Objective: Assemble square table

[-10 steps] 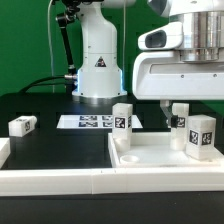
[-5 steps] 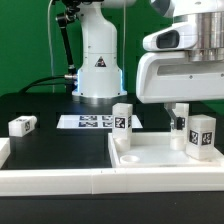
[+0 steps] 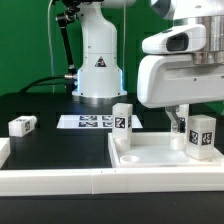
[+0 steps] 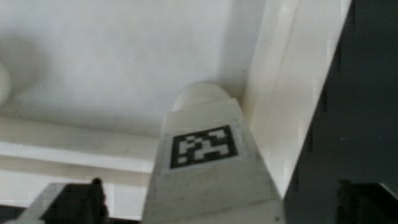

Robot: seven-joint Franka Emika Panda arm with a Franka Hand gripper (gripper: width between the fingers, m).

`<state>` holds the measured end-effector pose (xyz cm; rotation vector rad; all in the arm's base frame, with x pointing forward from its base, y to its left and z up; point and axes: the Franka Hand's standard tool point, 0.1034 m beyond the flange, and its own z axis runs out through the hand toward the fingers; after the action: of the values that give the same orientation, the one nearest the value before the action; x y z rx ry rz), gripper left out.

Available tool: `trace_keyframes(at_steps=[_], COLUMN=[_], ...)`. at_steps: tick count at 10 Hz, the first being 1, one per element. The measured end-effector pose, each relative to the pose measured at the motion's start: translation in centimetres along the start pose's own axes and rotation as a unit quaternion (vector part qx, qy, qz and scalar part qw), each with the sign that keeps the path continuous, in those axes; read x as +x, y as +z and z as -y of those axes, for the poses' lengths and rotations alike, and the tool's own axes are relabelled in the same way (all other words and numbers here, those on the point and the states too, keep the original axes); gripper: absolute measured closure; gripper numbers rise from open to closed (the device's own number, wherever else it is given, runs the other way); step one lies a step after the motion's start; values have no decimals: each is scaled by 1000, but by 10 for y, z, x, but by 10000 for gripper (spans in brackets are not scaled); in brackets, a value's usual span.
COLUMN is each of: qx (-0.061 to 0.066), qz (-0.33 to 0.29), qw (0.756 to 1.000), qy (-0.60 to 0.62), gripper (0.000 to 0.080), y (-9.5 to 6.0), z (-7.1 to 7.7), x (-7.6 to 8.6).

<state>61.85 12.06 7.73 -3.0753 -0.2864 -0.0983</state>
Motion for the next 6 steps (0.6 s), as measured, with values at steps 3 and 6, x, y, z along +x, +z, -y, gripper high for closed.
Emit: trace_keyframes(at_steps=[3, 6], qx=[0, 0], qz=[0, 0], qw=[1000, 1000], qy=[1, 15], gripper=[510, 509], y=[0, 0], z=[-1, -2], x=[1, 1])
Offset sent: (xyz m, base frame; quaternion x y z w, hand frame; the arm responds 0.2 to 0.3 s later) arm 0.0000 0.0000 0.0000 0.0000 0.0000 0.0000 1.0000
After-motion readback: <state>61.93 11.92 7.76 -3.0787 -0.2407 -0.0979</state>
